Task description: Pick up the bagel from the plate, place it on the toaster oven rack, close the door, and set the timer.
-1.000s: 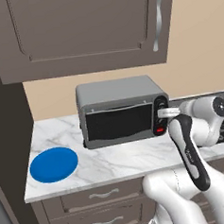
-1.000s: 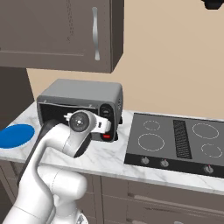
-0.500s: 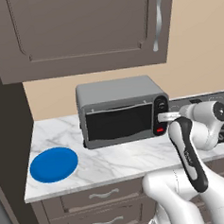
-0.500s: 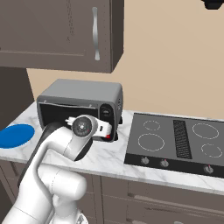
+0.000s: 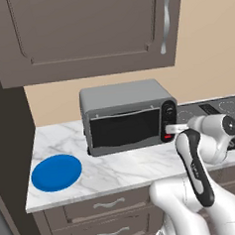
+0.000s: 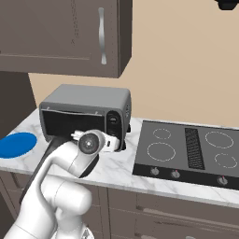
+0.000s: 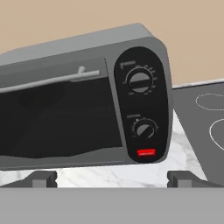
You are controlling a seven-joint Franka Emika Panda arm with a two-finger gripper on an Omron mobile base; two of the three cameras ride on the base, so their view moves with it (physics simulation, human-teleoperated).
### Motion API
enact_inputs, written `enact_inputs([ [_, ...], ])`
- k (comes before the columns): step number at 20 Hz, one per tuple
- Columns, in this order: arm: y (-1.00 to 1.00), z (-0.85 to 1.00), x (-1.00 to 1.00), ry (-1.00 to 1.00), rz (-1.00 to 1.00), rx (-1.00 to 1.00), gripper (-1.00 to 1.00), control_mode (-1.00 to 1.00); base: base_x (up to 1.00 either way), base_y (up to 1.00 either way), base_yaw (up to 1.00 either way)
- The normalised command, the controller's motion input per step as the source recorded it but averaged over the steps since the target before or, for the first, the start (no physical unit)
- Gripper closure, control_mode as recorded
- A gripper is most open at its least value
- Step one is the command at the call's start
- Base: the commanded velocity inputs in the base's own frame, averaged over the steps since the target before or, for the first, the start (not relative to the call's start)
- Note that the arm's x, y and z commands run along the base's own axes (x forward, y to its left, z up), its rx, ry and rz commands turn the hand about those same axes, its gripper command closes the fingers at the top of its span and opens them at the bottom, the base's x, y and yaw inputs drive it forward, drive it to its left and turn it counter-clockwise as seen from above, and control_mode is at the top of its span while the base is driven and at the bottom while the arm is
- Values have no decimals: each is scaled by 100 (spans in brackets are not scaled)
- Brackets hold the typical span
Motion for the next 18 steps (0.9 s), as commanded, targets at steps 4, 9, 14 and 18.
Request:
enact_inputs([
  [4, 0, -16, 0, 0, 0, 0, -100, -100, 0, 0, 0],
  [9, -9, -3, 0, -2, 0, 0, -100, -100, 0, 0, 0],
  [14, -15, 0, 3, -4, 0, 0, -100, -100, 0, 0, 0],
  [18, -8, -4, 13, -5, 0, 0, -100, -100, 0, 0, 0],
])
